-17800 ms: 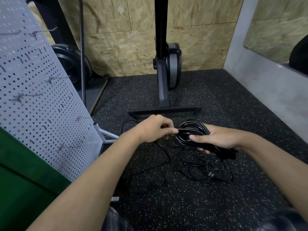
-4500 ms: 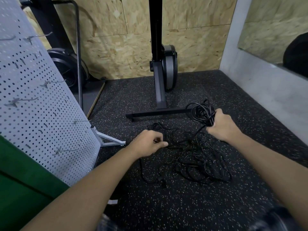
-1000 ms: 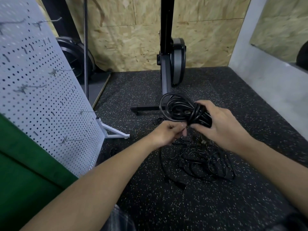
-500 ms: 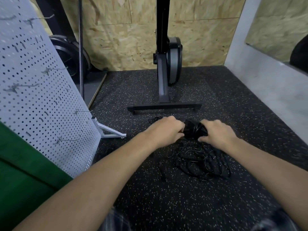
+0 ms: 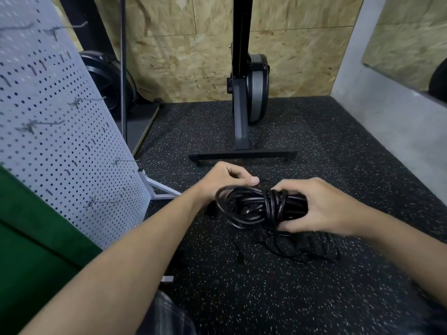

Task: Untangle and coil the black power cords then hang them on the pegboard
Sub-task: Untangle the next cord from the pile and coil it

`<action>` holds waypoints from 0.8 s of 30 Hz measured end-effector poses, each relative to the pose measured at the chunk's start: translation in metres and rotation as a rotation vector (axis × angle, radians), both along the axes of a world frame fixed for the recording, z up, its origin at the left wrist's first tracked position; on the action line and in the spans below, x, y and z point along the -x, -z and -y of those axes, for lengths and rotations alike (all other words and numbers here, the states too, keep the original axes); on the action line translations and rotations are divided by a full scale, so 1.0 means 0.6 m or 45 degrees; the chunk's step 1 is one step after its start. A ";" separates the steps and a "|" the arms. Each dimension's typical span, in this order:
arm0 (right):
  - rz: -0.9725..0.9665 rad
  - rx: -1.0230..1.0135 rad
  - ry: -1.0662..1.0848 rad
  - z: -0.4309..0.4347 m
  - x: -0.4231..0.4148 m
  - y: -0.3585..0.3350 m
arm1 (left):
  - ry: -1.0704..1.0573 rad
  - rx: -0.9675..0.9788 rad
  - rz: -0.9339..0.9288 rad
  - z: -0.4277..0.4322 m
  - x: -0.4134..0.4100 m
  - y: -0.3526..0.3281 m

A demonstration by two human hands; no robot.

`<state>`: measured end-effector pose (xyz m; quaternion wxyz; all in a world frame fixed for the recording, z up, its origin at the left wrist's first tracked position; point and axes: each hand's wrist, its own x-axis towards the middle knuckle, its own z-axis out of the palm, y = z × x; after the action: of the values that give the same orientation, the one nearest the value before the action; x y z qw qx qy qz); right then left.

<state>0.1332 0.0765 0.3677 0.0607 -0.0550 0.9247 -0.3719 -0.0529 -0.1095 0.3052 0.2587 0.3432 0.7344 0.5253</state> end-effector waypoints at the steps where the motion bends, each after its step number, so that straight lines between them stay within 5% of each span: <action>1: -0.047 0.041 0.044 0.001 -0.001 -0.004 | -0.003 -0.047 0.109 -0.003 -0.007 0.003; 5: -0.290 0.266 0.302 -0.006 0.014 -0.008 | 0.000 0.035 0.150 -0.034 -0.041 0.003; 9: -0.344 0.030 0.621 -0.026 0.038 0.026 | 0.013 0.024 0.211 -0.071 -0.079 0.010; 18: -0.160 -0.512 0.620 -0.027 0.064 0.051 | 0.015 0.466 -0.379 -0.068 -0.079 0.007; 24: -0.153 -0.554 0.671 -0.044 0.066 0.059 | 0.054 0.543 -0.667 -0.047 -0.064 -0.008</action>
<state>0.0935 0.1032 0.3326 -0.0817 0.1782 0.9666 -0.1650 -0.0142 -0.0813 0.3098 0.1381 0.4197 0.8620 0.2483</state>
